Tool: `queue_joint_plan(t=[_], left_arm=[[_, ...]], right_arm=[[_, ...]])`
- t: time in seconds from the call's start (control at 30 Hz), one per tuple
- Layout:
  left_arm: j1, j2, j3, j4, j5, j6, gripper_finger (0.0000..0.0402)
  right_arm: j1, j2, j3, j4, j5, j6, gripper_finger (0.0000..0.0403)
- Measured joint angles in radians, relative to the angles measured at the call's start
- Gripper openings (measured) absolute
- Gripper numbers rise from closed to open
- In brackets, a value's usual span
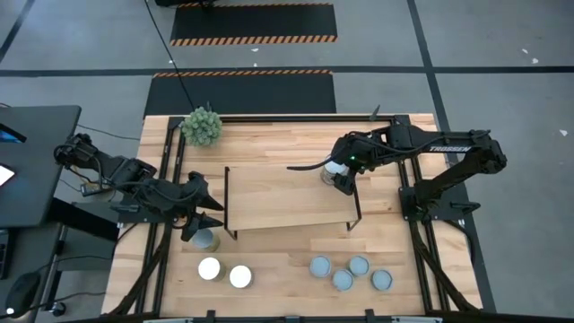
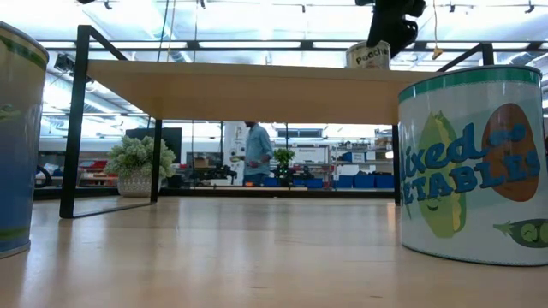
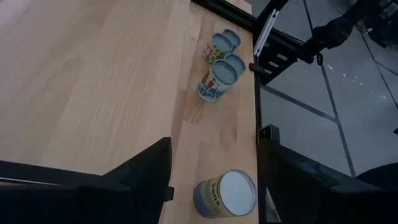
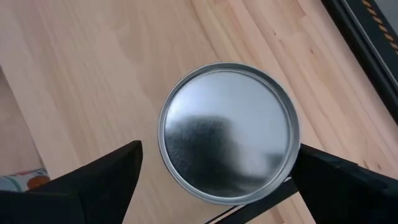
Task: Pick and place cans onto a shelf
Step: Put the canned peaches on the shelf, then put the canned oranges on the shelf
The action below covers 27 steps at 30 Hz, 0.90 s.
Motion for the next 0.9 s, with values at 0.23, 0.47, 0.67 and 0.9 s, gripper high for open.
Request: queue_joint_plan(t=[0.23,0.47,0.67,0.9], left_arm=[[0.000,-0.002,0.000,0.077,0.000,0.040,0.0245],[0.000,-0.002,0.000,0.132,0.020,0.055,0.0245],[0.000,-0.002,0.000,0.214,0.123,0.055,0.0245],[0.000,0.001,0.000,0.242,0.160,0.054,0.0245]], right_arm=[[0.000,0.000,0.033,-0.003,-0.003,-0.006,0.0400],[0.000,0.000,0.095,-0.038,0.019,-0.026,0.0400],[0.005,0.000,0.175,-0.088,0.036,-0.026,0.0400],[0.054,0.001,0.239,0.122,0.139,-0.089,0.0400]])
